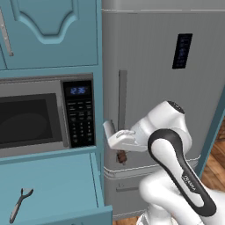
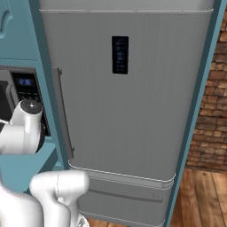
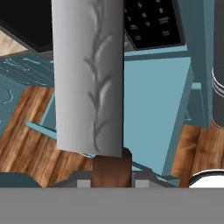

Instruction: Open the drawer on the left and place the cutting tools on the cutting board.

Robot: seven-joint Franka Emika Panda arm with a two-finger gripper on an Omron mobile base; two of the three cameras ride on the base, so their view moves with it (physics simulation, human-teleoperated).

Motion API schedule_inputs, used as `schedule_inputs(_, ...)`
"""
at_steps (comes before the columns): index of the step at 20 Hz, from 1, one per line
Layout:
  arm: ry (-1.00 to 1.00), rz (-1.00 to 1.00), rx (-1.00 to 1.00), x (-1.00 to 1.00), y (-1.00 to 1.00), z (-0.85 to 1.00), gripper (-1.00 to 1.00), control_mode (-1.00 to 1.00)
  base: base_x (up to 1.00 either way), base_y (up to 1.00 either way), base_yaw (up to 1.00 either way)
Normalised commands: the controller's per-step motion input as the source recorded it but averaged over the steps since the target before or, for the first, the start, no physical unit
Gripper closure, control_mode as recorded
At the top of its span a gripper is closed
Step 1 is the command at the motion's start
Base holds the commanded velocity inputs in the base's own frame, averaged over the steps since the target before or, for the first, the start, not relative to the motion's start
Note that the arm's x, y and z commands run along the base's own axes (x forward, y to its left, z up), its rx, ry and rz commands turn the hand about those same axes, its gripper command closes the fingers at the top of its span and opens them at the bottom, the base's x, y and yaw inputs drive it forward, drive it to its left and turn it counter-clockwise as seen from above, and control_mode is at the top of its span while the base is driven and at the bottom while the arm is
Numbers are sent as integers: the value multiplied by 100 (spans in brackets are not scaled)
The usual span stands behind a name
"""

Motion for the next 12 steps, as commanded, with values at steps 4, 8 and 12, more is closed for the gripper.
schedule_inputs(4,1,-6,-8,0,-28,19,100,-100,0,0,0)
schedule_inputs(8,0,-8,-18,0,-40,14,100,-100,0,0,0)
schedule_inputs(12,0,-8,-26,2,-30,10,100,-100,0,0,0)
